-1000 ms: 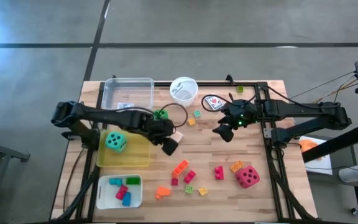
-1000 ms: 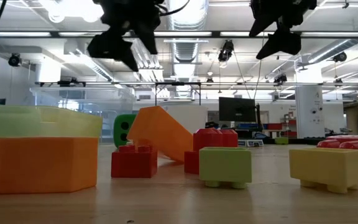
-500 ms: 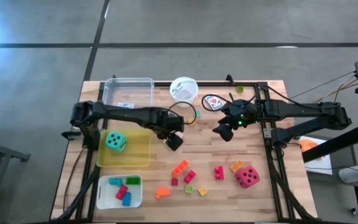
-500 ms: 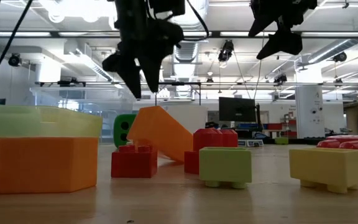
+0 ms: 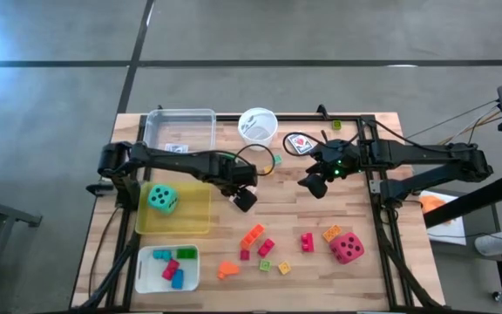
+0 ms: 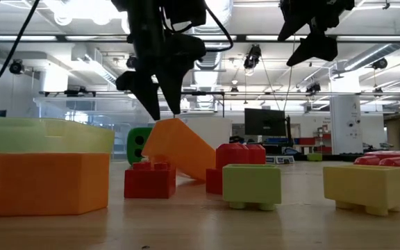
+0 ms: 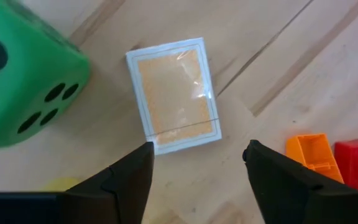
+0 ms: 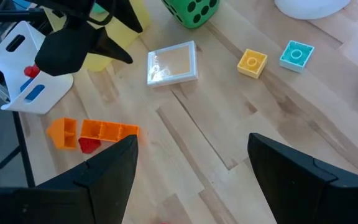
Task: Pick & Place Toys
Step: Put the yellow deck of cards into the transparent bin
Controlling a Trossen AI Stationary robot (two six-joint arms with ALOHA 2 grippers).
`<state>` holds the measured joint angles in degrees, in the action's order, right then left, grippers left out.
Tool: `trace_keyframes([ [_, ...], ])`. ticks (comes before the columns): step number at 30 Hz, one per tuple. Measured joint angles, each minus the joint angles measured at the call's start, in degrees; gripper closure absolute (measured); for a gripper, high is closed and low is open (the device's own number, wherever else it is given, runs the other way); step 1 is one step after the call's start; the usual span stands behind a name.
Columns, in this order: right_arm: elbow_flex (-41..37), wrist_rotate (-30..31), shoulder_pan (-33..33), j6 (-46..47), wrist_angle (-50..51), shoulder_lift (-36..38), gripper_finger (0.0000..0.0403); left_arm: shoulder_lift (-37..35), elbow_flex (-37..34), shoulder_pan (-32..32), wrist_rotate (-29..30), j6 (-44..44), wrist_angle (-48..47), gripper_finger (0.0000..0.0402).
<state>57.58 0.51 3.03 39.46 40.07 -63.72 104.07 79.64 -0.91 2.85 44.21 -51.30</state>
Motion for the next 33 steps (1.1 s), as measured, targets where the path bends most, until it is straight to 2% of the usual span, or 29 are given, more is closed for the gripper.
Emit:
trace_keyframes([
  [8, 0.0, 1.3, 0.0, -0.7, 0.1, 0.4, 0.0106, 0.0, -4.0, 0.0, 0.0, -1.6, 6.6, 0.0028],
  [10, 0.0, 2.3, 0.0, -0.7, 0.1, 1.3, 0.0106, 0.0, -5.1, 0.1, 0.0, -1.8, 9.3, 0.0009],
  [20, 0.0, 3.2, 0.4, 1.0, 0.1, 7.8, 0.0106, 0.0, -10.7, 0.2, 2.2, 6.8, 16.2, 0.0044],
  [27, 0.0, 3.7, 0.4, 2.2, 0.0, 9.0, 0.0106, 0.0, -14.3, 0.2, 2.1, 8.4, 18.6, 0.0045],
  [33, 0.0, 3.7, 0.4, 2.2, 0.0, 8.2, 0.0106, 0.4, -14.3, 0.2, 2.3, 7.0, 20.6, 0.0045],
])
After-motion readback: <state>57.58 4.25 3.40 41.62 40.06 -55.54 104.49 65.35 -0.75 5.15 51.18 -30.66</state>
